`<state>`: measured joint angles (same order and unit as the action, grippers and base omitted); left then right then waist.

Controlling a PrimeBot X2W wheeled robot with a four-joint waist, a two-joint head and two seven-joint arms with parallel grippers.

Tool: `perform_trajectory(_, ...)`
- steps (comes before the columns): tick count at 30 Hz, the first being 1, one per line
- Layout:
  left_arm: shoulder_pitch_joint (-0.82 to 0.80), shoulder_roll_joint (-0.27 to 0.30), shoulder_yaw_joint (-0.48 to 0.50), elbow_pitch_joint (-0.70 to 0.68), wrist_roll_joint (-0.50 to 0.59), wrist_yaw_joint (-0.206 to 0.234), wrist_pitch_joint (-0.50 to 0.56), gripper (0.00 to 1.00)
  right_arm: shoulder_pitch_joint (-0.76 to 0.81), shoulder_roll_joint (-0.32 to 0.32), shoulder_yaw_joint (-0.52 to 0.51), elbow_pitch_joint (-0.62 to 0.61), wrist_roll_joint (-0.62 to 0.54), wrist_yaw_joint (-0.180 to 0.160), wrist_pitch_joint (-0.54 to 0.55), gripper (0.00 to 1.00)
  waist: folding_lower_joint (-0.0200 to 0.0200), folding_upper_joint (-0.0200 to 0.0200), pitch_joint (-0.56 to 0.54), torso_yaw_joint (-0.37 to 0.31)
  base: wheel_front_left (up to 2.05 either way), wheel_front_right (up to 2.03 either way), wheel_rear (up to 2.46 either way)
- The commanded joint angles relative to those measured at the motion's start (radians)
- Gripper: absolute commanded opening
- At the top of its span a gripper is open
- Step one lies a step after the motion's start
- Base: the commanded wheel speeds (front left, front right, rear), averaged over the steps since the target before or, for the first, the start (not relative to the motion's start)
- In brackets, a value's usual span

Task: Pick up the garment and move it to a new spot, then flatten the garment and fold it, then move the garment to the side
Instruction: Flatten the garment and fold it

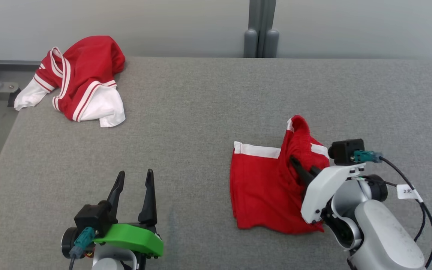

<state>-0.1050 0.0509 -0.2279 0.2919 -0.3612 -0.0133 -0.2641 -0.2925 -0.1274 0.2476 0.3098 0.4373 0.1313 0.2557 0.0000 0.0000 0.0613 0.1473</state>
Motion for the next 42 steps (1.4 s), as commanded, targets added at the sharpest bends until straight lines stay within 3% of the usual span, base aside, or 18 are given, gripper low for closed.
perform_trajectory(1, -0.015, 0.001, -0.002, -0.001, -0.001, -0.004, 0.000, 1.00, -0.015, 0.007, 0.016, 0.019, 0.004, -0.001, 0.002, 0.00, 0.0000, 0.0000, 0.006, 0.019, 0.00, 0.00, 0.00)
perform_trajectory(8, -0.017, 0.000, -0.010, 0.002, -0.007, -0.002, 0.000, 1.00, -0.068, 0.033, 0.078, 0.157, 0.005, -0.001, -0.019, 0.00, 0.0000, 0.0000, 0.007, 0.060, 0.00, 0.00, 0.00)
perform_trajectory(9, -0.017, 0.000, -0.011, 0.003, -0.009, -0.002, 0.000, 1.00, -0.074, 0.035, 0.084, 0.173, 0.003, -0.001, -0.026, 0.26, 0.0000, 0.0000, 0.006, 0.063, 0.00, 0.00, 0.00)
perform_trajectory(11, -0.015, 0.000, -0.014, 0.003, -0.012, 0.000, 0.000, 1.00, -0.087, 0.042, 0.103, 0.203, 0.004, -0.001, -0.043, 1.00, 0.0000, 0.0000, 0.004, 0.069, 0.00, 0.00, 0.00)
perform_trajectory(20, 0.010, 0.000, -0.022, 0.008, -0.014, 0.007, 0.000, 1.00, -0.106, 0.059, 0.219, 0.221, 0.047, -0.001, -0.104, 1.00, 0.0000, 0.0000, -0.017, 0.053, 0.00, 0.00, 0.00)
perform_trajectory(25, 0.013, 0.000, -0.028, 0.004, -0.015, 0.010, 0.000, 1.00, -0.109, 0.045, 0.219, 0.195, 0.029, -0.001, -0.170, 1.00, 0.0000, 0.0000, -0.025, 0.030, 0.00, 0.00, 0.00)
perform_trajectory(29, 0.003, 0.000, -0.040, 0.000, -0.007, 0.007, 0.000, 1.00, -0.099, 0.021, 0.173, 0.169, -0.011, -0.001, -0.245, 1.00, 0.0000, 0.0000, -0.033, 0.008, 0.00, 0.00, 0.00)
perform_trajectory(42, -0.013, 0.001, -0.048, -0.024, -0.015, 0.031, 0.000, 1.00, 0.065, -0.024, -0.107, 0.035, -0.159, -0.001, -0.427, 1.00, 0.0000, 0.0000, -0.055, -0.071, 0.00, 0.00, 0.00)
